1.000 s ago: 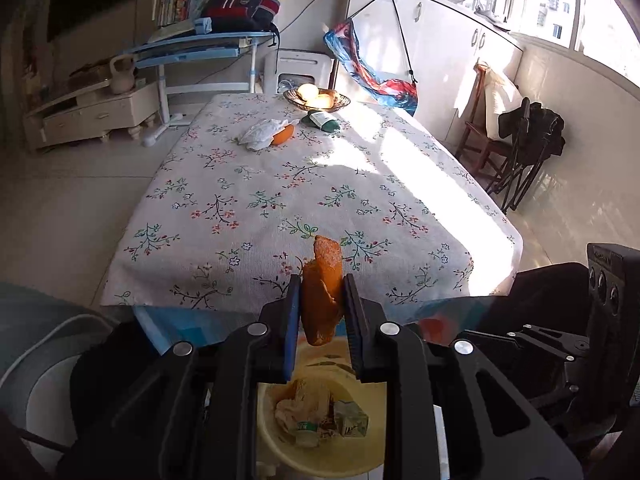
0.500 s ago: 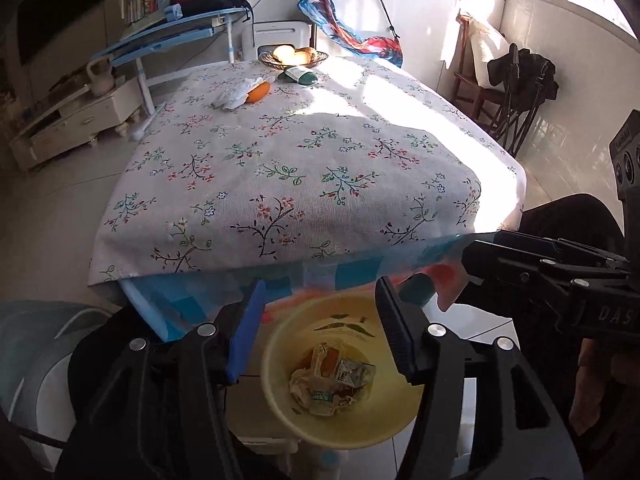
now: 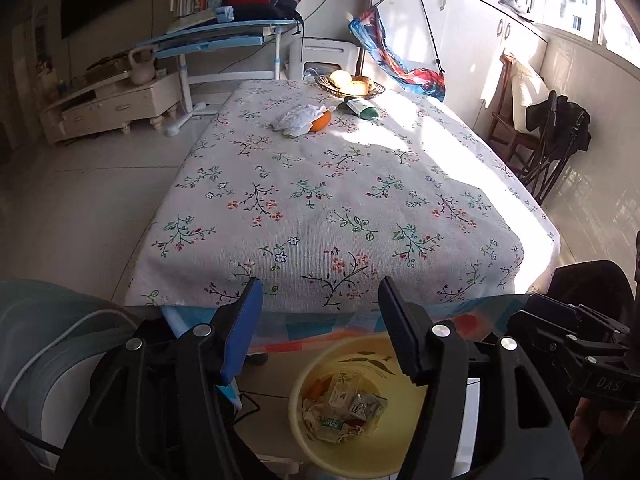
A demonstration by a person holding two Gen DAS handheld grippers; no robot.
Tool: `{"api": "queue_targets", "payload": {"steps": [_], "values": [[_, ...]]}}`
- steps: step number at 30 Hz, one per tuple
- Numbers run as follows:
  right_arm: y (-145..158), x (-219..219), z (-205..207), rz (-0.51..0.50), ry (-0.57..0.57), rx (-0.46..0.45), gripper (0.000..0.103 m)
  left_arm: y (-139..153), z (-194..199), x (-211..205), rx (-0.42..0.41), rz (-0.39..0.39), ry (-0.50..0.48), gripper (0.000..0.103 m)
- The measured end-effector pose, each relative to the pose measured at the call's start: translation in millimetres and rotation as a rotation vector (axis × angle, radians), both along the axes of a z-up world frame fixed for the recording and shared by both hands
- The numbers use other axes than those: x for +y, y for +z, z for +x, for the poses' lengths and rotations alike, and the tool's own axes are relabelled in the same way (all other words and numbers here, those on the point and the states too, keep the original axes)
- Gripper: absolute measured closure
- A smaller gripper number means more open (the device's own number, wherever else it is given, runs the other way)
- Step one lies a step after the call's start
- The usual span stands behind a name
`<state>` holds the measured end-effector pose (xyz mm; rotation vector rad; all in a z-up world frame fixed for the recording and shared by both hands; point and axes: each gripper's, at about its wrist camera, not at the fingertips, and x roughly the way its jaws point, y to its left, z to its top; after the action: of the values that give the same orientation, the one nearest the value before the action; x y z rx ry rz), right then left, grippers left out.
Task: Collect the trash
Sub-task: 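Move the open left tool toward the white tissue on the table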
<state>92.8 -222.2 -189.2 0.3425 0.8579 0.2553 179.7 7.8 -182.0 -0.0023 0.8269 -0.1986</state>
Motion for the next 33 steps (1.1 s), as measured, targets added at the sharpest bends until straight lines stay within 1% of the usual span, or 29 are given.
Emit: {"api": "queue_targets", "payload": {"steps": [4, 7, 9, 13, 18, 21, 25, 29, 33], "values": [[-1.7, 4.9, 3.0, -0.024, 0.009, -0.005, 0.034, -1.3, 19.7, 7.2, 0.007, -0.005, 0.035, 0.043], [-3.4, 6.9, 5.6, -0.043, 0.010, -0.006, 0.034, -1.6, 41.5, 9.5, 0.020, -0.008, 0.048, 0.041], [-4.8, 7.2, 7.7, -0.053, 0.008, -0.008, 0.032, -1.0, 59.1, 7.4, 0.034, -0.004, 0.051, 0.035], [-8.4, 6.6, 12.0, -0.059, 0.002, -0.006, 0.032, 1.7, 91.6, -3.3, 0.025, 0.020, 0.043, 0.035], [-5.6, 4.9, 12.8, -0.074, -0.008, -0.040, 0.031, 0.7, 127.9, -17.0, 0.017, 0.047, 0.027, 0.034], [-5.5, 6.6, 14.9, -0.087, -0.003, -0.050, 0.031, 1.2, 148.5, -15.9, 0.012, 0.040, 0.039, 0.034], [-8.6, 10.3, 19.7, -0.097, 0.009, -0.044, 0.031, -5.0, 173.9, -15.8, 0.012, 0.055, 0.035, 0.034], [-8.4, 13.3, 22.3, -0.105, 0.017, -0.048, 0.030, -9.2, 196.2, -18.2, 0.000, 0.077, 0.012, 0.034], [-12.0, 14.5, 25.1, -0.101, 0.021, -0.034, 0.030, -10.2, 217.6, -24.0, -0.010, 0.089, -0.007, 0.034]]}}
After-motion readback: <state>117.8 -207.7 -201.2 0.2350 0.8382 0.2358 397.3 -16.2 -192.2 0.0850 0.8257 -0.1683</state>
